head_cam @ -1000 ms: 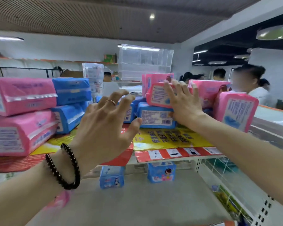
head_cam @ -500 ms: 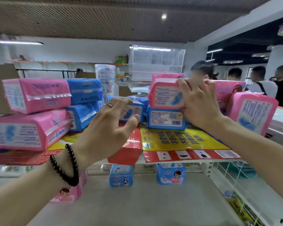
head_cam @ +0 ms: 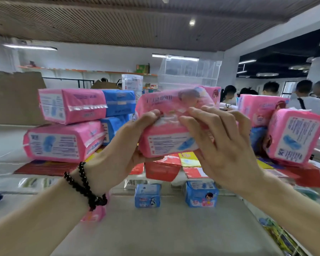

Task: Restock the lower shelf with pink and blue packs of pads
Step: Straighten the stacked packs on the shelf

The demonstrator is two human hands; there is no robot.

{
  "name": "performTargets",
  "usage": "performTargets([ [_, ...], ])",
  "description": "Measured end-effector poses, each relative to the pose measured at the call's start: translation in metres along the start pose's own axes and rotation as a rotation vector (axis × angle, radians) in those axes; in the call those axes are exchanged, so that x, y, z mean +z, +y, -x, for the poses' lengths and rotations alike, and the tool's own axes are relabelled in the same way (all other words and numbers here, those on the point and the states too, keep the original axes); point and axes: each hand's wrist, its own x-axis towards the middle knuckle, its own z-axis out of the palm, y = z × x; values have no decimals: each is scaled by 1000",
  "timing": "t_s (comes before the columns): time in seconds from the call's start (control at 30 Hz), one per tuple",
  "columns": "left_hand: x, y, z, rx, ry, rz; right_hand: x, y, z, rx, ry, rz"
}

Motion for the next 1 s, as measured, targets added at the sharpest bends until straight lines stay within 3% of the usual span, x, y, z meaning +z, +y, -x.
performTargets([
  [0.1,-14,-5,10,-2,43,14,-10,-14,-1,3,-180,-59],
  [0.2,-32,-9,17,21,82,-19,-27,-26,-5,313,-425,-397],
  [0.33,-51,-9,31,102,69,-32,-47,-29,-10,786,-410,-953],
  [0.43,-54,-8,48,163,-4,-65,-55,-30,-17,1002,-315,-1251],
  [0.63,-46,-26,86,279,-205,-126,-88,-61,-11,1191,-338,-1512],
  [0.8,-42,-49,102,207,-283,-126,-105,-70,16,1294,-276,-1523],
  [1.0,-37,-78,144,147,-228,-210,-126,-80,53,1186,-303,-1572],
])
